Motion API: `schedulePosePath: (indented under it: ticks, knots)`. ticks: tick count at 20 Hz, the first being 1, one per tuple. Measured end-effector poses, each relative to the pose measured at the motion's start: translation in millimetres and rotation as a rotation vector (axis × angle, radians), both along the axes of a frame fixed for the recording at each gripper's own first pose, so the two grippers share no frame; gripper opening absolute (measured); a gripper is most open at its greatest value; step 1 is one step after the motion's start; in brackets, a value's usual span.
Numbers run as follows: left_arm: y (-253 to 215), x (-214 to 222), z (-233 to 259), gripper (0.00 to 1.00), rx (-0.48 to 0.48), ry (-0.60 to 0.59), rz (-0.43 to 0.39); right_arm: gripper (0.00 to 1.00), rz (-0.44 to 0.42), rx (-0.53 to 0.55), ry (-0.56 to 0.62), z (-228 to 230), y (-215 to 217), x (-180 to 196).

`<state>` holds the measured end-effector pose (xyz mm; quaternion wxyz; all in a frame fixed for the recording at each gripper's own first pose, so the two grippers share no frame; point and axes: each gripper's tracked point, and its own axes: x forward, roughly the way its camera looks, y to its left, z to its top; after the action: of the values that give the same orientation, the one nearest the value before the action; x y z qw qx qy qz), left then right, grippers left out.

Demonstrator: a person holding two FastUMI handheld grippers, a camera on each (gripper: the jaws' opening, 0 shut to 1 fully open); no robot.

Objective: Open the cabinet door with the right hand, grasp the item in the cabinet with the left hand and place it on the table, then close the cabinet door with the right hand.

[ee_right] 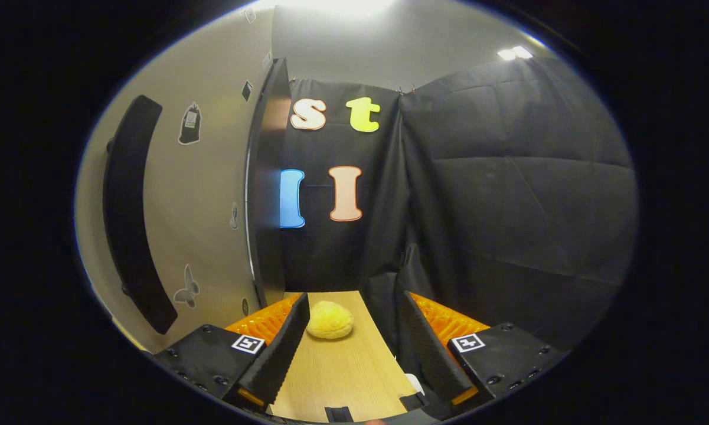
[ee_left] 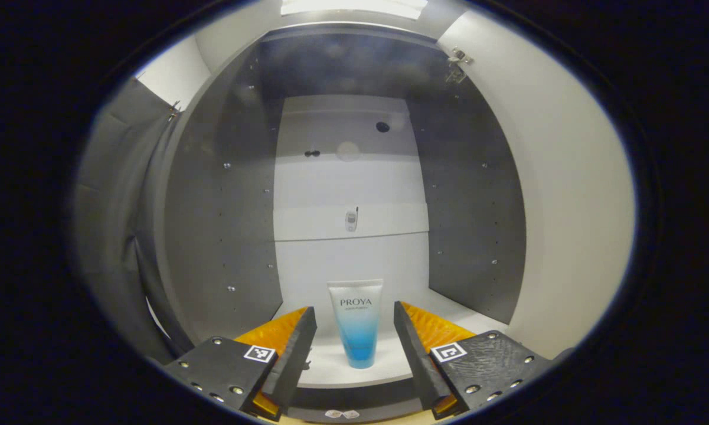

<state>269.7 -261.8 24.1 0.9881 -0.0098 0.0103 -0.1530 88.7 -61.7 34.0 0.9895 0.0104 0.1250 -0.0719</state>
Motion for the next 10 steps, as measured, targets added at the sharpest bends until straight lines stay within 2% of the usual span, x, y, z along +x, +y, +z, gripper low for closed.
schedulePosePath:
  ticks: [1,2,5,7,8,9,10]
  knots:
    - [-0.6,6.0,-4.0,0.8,0.006,0.008,0.004,0.94,-0.003,0.0,0.006,-1.0,0.3,1.9]
    - [-2.6,10.0,-9.9,0.8,0.011,0.018,0.003,0.99,-0.004,-0.002,0.011,-3.0,1.8,2.8]
    - [-8.4,18.1,-23.3,0.8,0.007,0.052,-0.031,0.94,-0.006,-0.01,0.027,-6.2,3.4,5.9]
    - [-12.2,22.2,-25.9,0.64,-0.012,0.058,-0.047,0.94,-0.002,-0.015,0.03,-5.9,5.4,5.3]
    - [-14.1,24.8,-27.0,0.55,-0.011,0.057,-0.042,0.99,0.0,-0.018,0.029,-5.4,6.1,5.1]
    - [-10.6,18.3,-24.5,0.53,-0.007,0.058,-0.042,0.99,0.0,-0.021,0.03,-5.5,5.1,4.1]
    - [-10.0,17.7,-24.0,0.51,-0.005,0.061,-0.044,0.94,0.0,-0.023,0.03,-5.2,4.5,2.7]
